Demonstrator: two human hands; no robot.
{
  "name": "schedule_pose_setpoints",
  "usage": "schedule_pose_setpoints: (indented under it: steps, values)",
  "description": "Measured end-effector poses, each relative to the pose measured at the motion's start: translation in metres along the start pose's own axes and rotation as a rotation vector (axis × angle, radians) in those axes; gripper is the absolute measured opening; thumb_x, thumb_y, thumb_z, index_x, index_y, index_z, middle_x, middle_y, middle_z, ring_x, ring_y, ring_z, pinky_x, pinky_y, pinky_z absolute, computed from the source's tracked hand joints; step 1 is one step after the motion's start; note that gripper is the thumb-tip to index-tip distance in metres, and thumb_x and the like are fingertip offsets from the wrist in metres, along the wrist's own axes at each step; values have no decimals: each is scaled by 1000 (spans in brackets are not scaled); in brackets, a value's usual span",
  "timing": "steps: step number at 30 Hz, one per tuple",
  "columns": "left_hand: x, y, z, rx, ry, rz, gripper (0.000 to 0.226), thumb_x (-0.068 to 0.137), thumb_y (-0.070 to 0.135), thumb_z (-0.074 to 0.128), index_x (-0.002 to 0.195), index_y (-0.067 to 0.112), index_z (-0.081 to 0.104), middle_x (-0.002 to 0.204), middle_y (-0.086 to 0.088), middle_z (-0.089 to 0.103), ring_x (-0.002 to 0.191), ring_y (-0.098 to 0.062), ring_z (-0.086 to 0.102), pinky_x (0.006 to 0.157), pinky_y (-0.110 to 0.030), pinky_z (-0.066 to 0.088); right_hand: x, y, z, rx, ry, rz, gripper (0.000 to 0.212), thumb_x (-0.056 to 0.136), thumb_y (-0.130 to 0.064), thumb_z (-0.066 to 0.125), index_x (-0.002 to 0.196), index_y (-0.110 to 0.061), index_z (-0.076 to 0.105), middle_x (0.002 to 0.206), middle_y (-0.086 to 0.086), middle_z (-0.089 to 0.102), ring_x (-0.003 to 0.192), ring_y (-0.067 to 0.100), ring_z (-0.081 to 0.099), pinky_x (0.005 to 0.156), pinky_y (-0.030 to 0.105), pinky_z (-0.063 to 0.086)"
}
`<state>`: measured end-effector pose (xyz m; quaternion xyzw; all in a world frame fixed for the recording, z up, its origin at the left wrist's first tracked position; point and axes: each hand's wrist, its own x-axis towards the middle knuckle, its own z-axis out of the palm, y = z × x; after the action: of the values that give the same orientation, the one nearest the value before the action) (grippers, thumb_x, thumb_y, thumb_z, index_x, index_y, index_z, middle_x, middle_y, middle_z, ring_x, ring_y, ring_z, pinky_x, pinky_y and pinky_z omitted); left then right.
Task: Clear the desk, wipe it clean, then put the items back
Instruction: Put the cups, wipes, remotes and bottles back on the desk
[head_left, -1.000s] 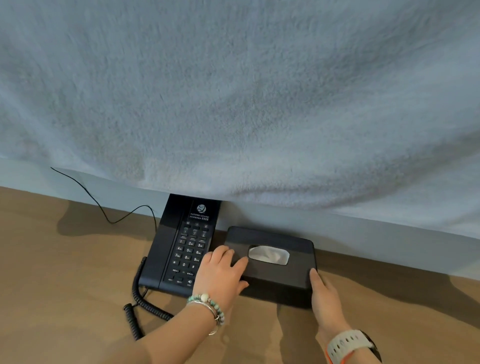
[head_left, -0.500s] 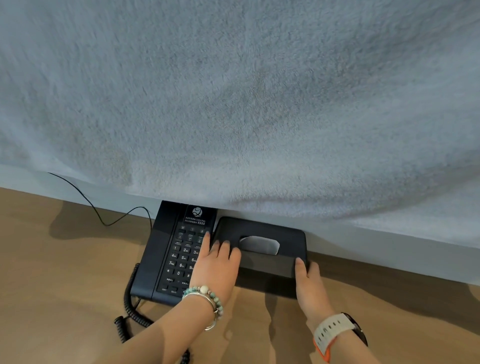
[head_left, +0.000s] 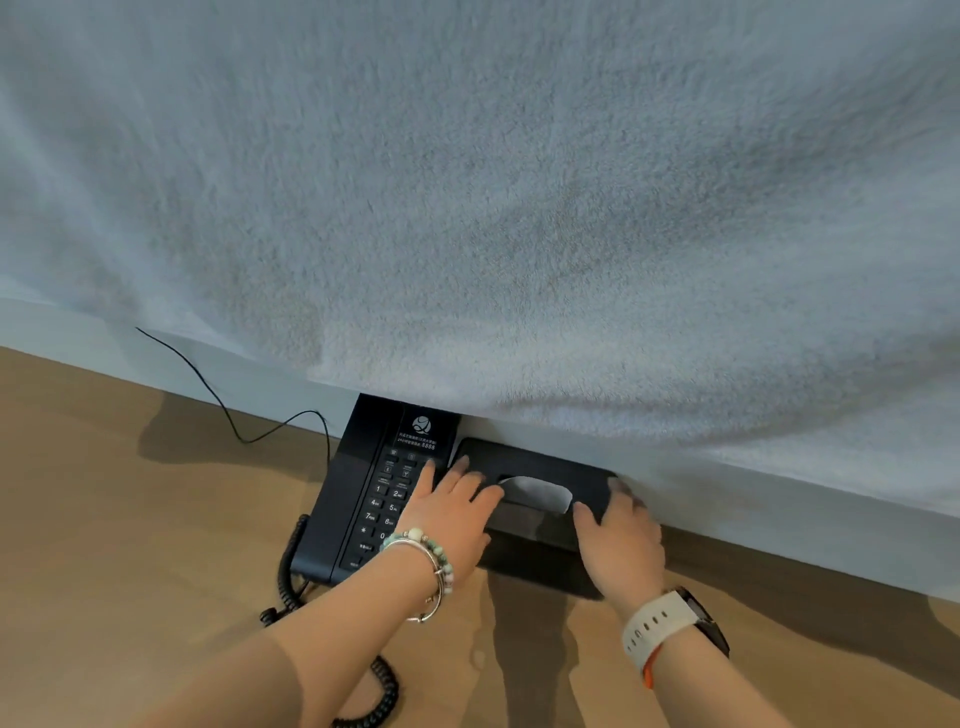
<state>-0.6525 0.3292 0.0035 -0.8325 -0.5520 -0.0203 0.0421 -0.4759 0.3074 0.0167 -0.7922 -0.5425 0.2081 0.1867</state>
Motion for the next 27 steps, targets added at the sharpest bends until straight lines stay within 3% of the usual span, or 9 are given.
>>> schedule_pose_setpoints:
  steps: [3, 6, 8, 10, 12, 17, 27]
  values:
    - [-18, -19, -16, -35, 105, -50, 50, 98, 27, 40, 145, 26, 24, 151, 3, 26, 144, -20, 8, 116, -44, 0, -18, -35, -3, -98, 80, -214, 54, 96, -40, 41, 145, -23, 25, 147, 8, 32, 135, 27, 30, 108, 37, 30]
    - [-44, -51, -26, -45, 209, -127, 49, 94, 30, 47, 141, 26, 35, 142, 5, 40, 136, -19, 31, 114, -41, 16, -39, -75, 10, -92, 26, -382, 51, 94, -35, 46, 142, -25, 31, 145, 2, 36, 132, 23, 32, 106, 34, 30]
    - [-66, -78, -37, -27, 255, -153, 49, 78, 36, 67, 124, 26, 56, 119, 6, 61, 112, -18, 56, 99, -42, 40, -54, -103, 26, -84, -15, -481, 48, 93, -30, 47, 139, -25, 35, 144, -2, 37, 130, 20, 34, 107, 32, 30]
    - [-93, -113, -41, -1, 324, -182, 50, 53, 37, 83, 99, 27, 69, 89, 8, 69, 80, -15, 67, 74, -36, 54, -72, -135, 44, -94, -51, -566, 46, 92, -28, 47, 138, -26, 37, 144, -5, 37, 130, 19, 33, 107, 32, 31]
    - [-125, -151, -46, 38, 343, -261, 48, 44, 33, 87, 89, 27, 71, 80, 10, 69, 69, -14, 67, 65, -34, 55, -92, -172, 67, -108, -101, -649, 47, 92, -29, 47, 138, -27, 37, 144, -7, 36, 132, 17, 32, 108, 33, 30]
    - [-223, -257, -56, 101, 373, -468, 49, 39, 29, 88, 85, 26, 71, 82, 7, 69, 68, -17, 67, 65, -32, 54, -154, -285, 136, -146, -223, -853, 48, 93, -32, 46, 139, -27, 35, 147, -6, 32, 135, 17, 28, 109, 34, 25]
    - [-448, -433, -71, 130, 183, -930, 51, 42, 36, 88, 90, 27, 72, 85, 8, 69, 75, -15, 68, 65, -33, 55, -323, -478, 292, -126, -496, -1164, 45, 92, -34, 47, 136, -29, 39, 141, -8, 35, 131, 16, 30, 107, 33, 28]
